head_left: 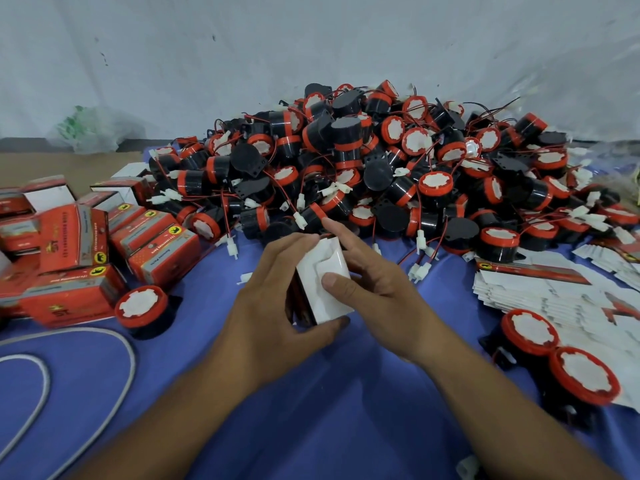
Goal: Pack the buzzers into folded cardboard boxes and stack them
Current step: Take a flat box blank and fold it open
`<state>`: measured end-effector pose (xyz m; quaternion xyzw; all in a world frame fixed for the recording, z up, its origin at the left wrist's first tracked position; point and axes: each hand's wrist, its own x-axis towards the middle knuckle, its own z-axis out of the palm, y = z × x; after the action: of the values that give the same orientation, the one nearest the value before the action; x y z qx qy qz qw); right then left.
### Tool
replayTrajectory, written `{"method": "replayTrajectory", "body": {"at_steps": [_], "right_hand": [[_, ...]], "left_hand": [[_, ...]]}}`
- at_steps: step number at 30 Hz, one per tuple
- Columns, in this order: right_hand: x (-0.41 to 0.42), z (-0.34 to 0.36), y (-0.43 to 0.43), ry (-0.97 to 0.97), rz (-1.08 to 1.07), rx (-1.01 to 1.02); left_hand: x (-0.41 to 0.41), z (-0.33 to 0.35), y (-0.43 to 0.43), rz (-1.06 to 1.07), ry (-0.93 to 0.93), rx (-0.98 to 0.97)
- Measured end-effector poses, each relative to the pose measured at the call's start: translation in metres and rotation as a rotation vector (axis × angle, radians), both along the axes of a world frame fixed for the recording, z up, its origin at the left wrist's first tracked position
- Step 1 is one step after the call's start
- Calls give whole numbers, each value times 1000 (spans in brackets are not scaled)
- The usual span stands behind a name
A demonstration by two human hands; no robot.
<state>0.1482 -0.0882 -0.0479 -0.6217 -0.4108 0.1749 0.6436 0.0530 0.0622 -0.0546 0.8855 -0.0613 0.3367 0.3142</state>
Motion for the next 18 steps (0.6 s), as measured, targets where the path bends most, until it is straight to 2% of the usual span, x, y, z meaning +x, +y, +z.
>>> {"method": "replayTrajectory", "body": {"at_steps": [5,18], "right_hand": [[-2,0,-1,-78,-36,-49],[-4,1,-2,-94,-53,-113]], "left_hand": [[2,-2,0,12,-18,23],[2,-3,10,-35,-27,29]]}}
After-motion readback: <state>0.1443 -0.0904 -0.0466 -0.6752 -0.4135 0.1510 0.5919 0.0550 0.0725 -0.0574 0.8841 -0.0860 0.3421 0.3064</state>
